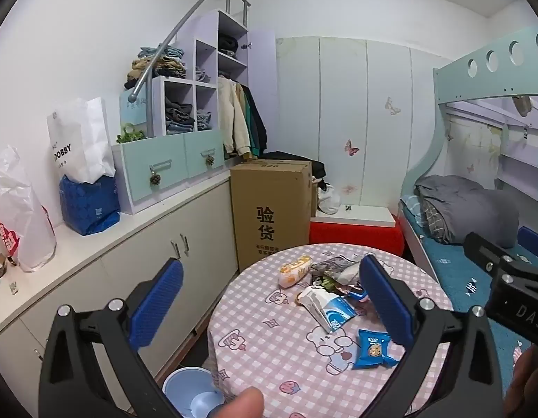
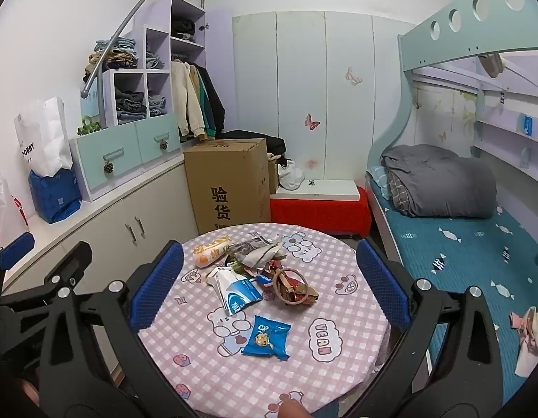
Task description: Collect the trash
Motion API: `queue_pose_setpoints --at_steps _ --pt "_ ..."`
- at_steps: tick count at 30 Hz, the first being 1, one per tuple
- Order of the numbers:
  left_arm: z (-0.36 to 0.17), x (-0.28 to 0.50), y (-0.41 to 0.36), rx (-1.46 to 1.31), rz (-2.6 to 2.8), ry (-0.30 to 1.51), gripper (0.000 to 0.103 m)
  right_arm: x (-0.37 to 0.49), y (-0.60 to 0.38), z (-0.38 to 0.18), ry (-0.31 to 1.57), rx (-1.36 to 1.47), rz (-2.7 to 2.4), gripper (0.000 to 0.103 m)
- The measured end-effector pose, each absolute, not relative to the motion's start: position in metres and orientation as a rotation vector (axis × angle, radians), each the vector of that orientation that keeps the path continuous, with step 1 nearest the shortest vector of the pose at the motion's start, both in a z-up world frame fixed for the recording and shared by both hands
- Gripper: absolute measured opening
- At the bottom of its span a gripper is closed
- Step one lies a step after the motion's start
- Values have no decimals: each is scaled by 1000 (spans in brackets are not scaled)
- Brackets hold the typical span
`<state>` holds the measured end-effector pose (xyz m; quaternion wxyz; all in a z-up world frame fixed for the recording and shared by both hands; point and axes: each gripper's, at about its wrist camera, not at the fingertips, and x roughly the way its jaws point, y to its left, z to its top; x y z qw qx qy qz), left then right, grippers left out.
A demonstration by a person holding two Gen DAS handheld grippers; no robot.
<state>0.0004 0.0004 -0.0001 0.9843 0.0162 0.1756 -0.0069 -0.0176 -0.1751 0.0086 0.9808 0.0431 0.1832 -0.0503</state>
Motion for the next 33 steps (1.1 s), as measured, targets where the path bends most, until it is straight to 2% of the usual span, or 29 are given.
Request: queue_pose_setpoints --at_steps 10,33 --pt "12 2 36 -15 -62 362 99 -14 -177 11 369 90 -102 97" --pt "-2 9 12 -7 -87 374 99 -13 -178 9 371 92 -101 97"
